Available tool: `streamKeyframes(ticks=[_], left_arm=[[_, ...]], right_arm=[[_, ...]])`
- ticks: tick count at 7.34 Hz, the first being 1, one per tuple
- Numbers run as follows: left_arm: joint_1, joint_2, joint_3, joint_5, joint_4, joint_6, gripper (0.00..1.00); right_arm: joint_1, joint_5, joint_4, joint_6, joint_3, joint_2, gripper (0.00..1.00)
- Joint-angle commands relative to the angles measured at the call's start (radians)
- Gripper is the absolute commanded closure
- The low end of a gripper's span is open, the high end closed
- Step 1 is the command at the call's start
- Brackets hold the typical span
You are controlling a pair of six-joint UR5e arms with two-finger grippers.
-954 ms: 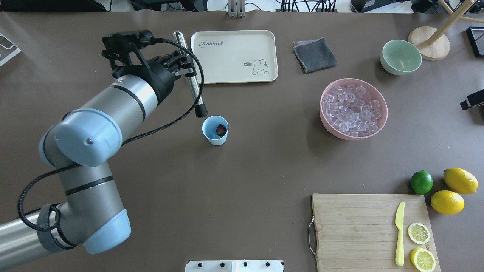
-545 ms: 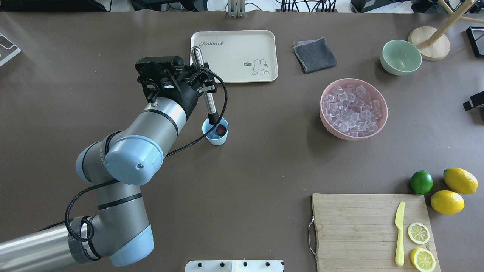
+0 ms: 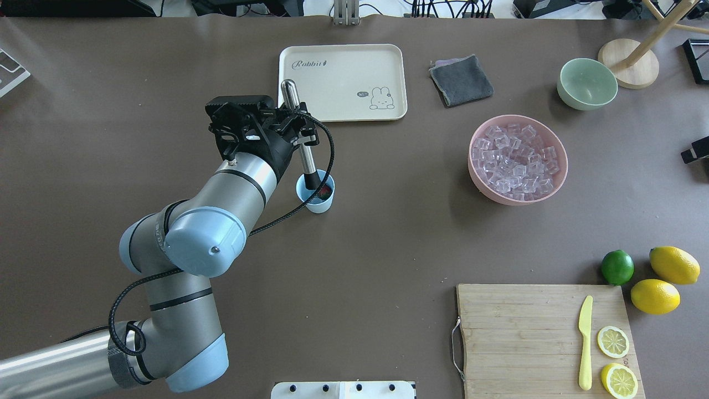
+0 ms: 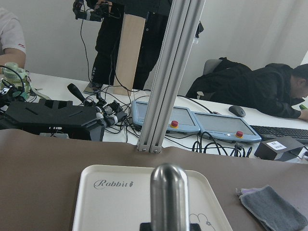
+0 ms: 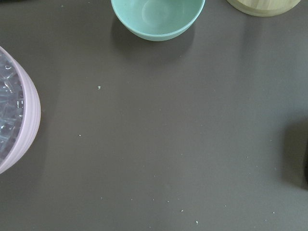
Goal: Mash ice and strawberries in cup
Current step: 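Lower the pestle into the cup and press down on the contents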
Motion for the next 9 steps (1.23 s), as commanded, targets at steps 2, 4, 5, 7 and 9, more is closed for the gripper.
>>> streamKeyframes(ticks=[2, 4, 5, 7, 9], left_arm=[[0.021, 0.002, 0.063, 0.034, -0.054, -0.005, 1.0], [0.034, -0.012, 0.064, 0.033, -0.055, 0.003, 1.0], [0.025, -0.014, 0.026, 0.021, -0.048, 0.009, 1.0], [-0.02, -0.021, -0.002, 0.005, -0.042, 0.063, 1.0], [0.006, -0.017, 0.045, 0.007, -0.053, 0.051, 1.0]], right_arm=[[0.0, -0.001, 0.0, 0.0, 0.005, -0.007, 0.01], [0.003, -0.003, 0.002, 0.0, 0.006, -0.016, 0.01], [0.003, -0.001, 0.006, 0.0, 0.006, -0.019, 0.01], [0.013, -0.003, 0.006, -0.002, 0.012, -0.034, 0.01], [0.017, -0.001, 0.006, 0.0, 0.014, -0.034, 0.01]])
